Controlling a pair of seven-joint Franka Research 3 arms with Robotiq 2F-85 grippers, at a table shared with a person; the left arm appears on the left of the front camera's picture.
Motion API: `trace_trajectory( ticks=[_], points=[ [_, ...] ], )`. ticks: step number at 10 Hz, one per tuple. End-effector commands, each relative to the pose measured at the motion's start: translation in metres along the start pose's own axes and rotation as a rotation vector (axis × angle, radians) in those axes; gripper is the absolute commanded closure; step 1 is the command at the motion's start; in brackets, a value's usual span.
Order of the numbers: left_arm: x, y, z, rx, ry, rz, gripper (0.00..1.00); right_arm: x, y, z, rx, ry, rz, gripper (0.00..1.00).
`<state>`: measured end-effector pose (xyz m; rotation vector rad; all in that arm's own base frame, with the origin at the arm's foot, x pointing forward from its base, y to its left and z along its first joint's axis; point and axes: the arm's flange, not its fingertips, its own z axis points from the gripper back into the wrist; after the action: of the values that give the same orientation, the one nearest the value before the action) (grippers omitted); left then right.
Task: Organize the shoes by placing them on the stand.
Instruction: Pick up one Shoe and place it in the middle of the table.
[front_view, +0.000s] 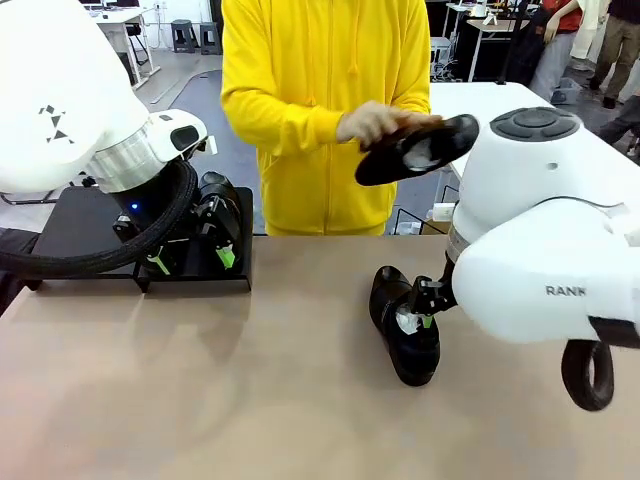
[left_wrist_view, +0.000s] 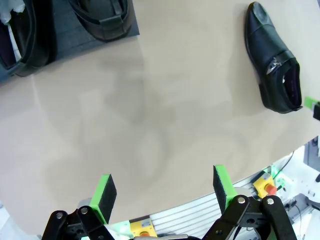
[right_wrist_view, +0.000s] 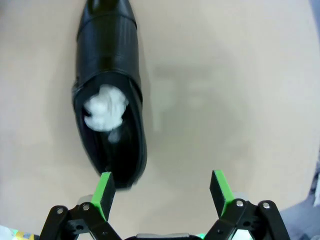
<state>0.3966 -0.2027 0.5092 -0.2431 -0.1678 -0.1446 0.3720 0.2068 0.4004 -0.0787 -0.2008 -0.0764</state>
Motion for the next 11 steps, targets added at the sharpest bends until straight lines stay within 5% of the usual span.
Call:
trace_trajectory(
  ticks=[1,8,11],
  points=[
    [0.001,0.002,0.003,-0.006,0.004,0.001,0.00,0.031,0.006,-0.017,0.005,-0.007,0.051,0.00],
    [0.001,0.002,0.003,-0.006,0.004,0.001,0.00,0.069,0.006,-0.057,0.017,0.081,0.033,0.03],
    [0.001,0.002,0.003,-0.006,0.004,0.001,0.00,0.074,0.007,-0.070,0.018,0.117,0.067,0.52]
  ],
)
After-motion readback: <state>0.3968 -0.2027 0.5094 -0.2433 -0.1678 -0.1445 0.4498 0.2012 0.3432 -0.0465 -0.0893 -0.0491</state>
